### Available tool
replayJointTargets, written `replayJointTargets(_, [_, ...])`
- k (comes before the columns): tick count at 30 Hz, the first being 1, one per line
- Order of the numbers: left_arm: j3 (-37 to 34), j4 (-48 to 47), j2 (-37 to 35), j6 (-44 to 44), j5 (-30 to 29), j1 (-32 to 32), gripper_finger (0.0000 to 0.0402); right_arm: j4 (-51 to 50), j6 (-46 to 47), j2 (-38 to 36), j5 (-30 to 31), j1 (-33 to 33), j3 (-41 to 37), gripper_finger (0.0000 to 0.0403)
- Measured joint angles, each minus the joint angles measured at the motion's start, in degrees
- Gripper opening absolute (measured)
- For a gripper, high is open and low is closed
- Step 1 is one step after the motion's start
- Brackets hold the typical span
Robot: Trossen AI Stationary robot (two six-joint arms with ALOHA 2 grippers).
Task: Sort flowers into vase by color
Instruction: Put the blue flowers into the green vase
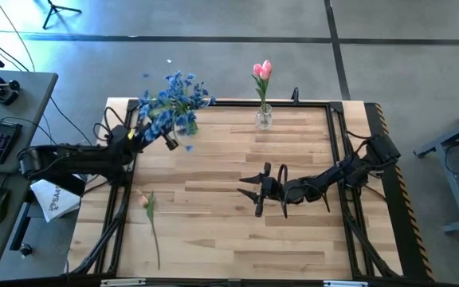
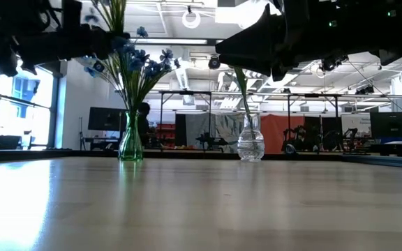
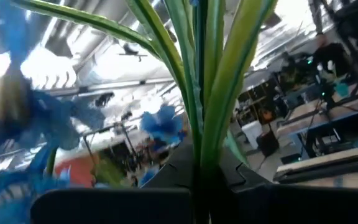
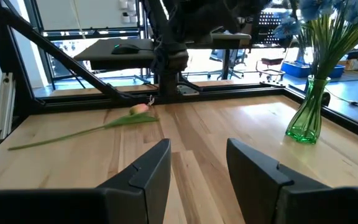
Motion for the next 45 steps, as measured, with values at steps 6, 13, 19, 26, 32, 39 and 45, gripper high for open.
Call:
replayJointTargets(6, [1.8, 0.0, 5.8, -2.8, 0.1, 4.4, 0.0, 0.0, 0.0, 0.0, -0.1, 0.0, 0.0, 0.0151])
replayJointTargets(13, [2.7, 1.9, 8.9, -3.6, 0.2, 5.6, 0.0, 0.0, 0.0, 0.0, -0.2, 0.0, 0.0, 0.0151])
replayJointTargets(19, [2.7, 7.7, 8.9, -4.3, 0.7, 5.5, 0.0, 0.0, 0.1, 0.0, -0.2, 0.1, 0.0, 0.0151])
replayJointTargets(26, [2.7, 5.5, 11.3, -6.8, 0.6, 6.6, 0.0, 0.0, 0.2, 0.0, -0.2, 0.1, 0.0, 0.0151])
replayJointTargets(32, [2.7, 7.0, 15.6, -6.9, -1.1, 6.7, 0.0, 0.0, 0.2, 0.0, -0.2, 0.1, 0.0, 0.0151])
replayJointTargets(39, [2.8, 5.7, 17.2, -13.1, -7.7, 6.7, 0.0006, 0.0, 1.3, 0.0, -0.2, 0.1, 0.0, 0.0151])
replayJointTargets(45, [2.9, 1.7, 17.1, -17.5, -10.3, 6.7, 0.002, 0.0, 1.5, 0.0, -0.2, 0.1, 0.0, 0.0151])
